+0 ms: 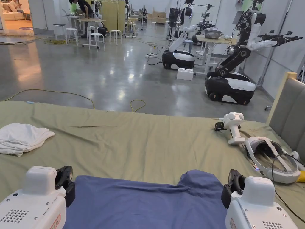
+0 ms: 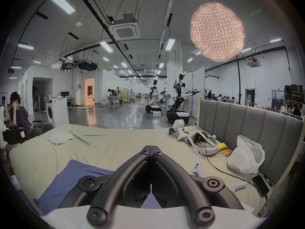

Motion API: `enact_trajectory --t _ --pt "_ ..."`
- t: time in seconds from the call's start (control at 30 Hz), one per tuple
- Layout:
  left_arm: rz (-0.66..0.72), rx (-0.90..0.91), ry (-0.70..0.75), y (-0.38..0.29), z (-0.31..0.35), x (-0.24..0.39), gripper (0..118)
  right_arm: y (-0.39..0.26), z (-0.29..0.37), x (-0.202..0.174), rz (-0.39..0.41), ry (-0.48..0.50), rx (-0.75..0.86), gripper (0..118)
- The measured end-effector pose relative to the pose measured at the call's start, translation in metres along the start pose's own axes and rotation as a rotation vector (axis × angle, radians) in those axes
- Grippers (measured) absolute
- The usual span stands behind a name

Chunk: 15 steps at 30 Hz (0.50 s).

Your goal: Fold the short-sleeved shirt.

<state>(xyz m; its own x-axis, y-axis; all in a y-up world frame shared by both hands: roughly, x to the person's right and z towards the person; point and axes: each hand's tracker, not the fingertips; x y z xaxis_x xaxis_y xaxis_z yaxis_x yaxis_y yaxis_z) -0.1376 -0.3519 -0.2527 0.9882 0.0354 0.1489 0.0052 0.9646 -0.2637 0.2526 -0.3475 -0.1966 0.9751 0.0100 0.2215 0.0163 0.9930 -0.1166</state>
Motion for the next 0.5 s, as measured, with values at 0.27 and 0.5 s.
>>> enact_trajectory --t 0.27,0.5 --pt "0.092 -0.305 -0.004 -0.032 0.005 -0.038 4 -0.01 -0.004 -0.001 0.008 0.005 -0.041 0" --pt "0.074 -0.64 0.009 -0.085 0.025 -0.065 30 -0.022 -0.004 -0.004 0.015 0.021 -0.097 0"
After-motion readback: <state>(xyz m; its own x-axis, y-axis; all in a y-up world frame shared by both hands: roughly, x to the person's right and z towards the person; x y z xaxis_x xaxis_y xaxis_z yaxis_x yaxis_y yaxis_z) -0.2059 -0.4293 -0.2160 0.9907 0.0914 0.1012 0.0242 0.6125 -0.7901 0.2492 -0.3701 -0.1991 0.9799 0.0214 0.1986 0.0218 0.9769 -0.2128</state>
